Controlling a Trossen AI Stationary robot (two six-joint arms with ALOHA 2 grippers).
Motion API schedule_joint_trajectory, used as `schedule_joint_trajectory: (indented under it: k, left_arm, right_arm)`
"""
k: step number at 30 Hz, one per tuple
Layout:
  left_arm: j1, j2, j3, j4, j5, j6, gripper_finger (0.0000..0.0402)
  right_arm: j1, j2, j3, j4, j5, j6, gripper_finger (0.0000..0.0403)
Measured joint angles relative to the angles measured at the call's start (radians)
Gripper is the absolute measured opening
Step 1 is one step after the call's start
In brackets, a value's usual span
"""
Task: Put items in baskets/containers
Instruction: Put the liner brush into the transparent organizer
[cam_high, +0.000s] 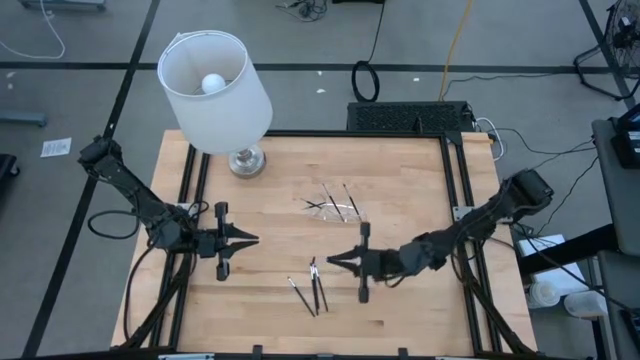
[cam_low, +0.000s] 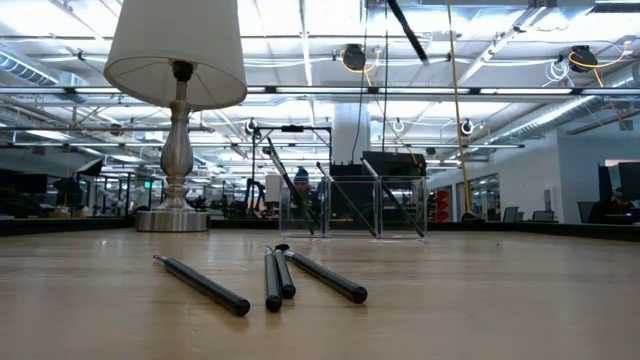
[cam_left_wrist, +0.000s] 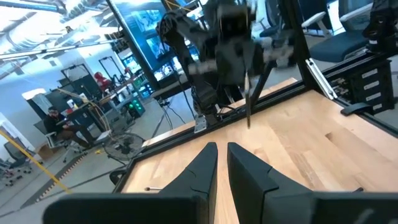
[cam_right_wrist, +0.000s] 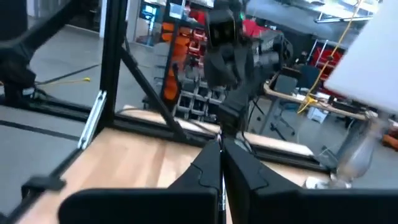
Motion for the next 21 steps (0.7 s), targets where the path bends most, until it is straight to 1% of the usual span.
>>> schedule_joint_trajectory:
  k: [4, 7, 12, 14, 17, 19, 21]
  left_arm:
    - [0.000, 0.000, 0.000, 0.001, 0.000, 0.005, 0.0047]
    - [0.000, 0.000, 0.000, -0.004, 0.000, 0.020, 0.0047]
    - [0.015, 0.000, 0.000, -0.017, 0.000, 0.052, 0.0047]
    - [0.026, 0.000, 0.000, -0.009, 0.000, 0.082, 0.0047]
    - [0.044, 0.000, 0.000, 0.019, -0.001, 0.147, 0.0047]
    - [0.053, 0.000, 0.000, 0.027, 0.000, 0.151, 0.0047]
    - [0.060, 0.000, 0.000, 0.039, 0.000, 0.151, 0.0047]
  right_arm:
    - [-0.045, -0.035, -0.152, 0.123, 0.018, 0.024, 0.0000]
    - [-0.063, -0.060, -0.220, 0.201, 0.016, 0.017, 0.0000]
    - [-0.066, -0.059, -0.323, 0.346, 0.007, -0.038, 0.0000]
    - [-0.084, -0.059, -0.352, 0.440, -0.020, -0.089, 0.0000]
    - [-0.126, -0.060, -0.380, 0.585, -0.092, -0.159, 0.0000]
    - [-0.165, -0.061, -0.382, 0.625, -0.176, -0.141, 0.0000]
    - [-0.205, -0.061, -0.381, 0.619, -0.262, -0.097, 0.0000]
